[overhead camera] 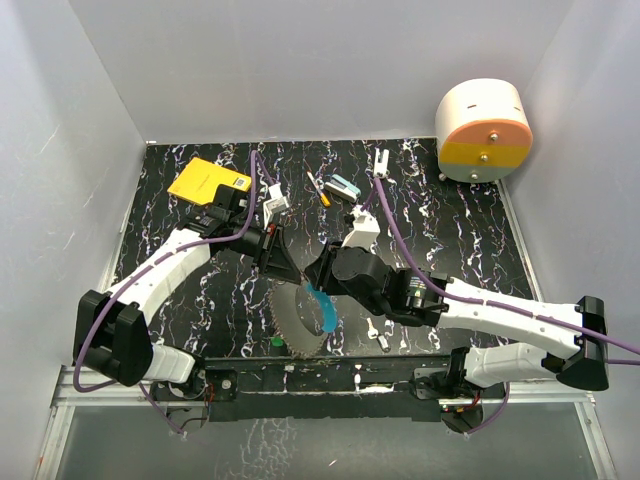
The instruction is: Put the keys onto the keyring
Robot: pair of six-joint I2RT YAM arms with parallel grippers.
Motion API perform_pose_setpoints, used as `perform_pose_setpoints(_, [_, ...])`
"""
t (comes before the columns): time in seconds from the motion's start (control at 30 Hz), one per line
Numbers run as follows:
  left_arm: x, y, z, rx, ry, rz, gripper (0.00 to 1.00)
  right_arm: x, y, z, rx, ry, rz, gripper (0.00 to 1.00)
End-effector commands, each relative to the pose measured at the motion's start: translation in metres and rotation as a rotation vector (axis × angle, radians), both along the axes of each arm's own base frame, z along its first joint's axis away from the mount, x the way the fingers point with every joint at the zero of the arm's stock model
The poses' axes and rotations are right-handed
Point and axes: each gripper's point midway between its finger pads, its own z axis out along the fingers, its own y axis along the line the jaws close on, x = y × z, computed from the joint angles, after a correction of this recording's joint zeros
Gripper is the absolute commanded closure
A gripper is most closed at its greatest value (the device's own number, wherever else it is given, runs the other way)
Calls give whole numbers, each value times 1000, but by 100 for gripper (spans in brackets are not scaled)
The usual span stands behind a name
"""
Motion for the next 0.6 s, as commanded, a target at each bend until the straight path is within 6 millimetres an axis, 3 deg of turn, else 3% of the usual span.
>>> perform_pose_setpoints(0.0, [-11,2,17,-52,2,-31,100,1,3,37,99,-29,-3,67])
perform_pose_setpoints(0.57, [-9,1,12,-40,1,-21,100,5,1,54,136,-61,-24,67])
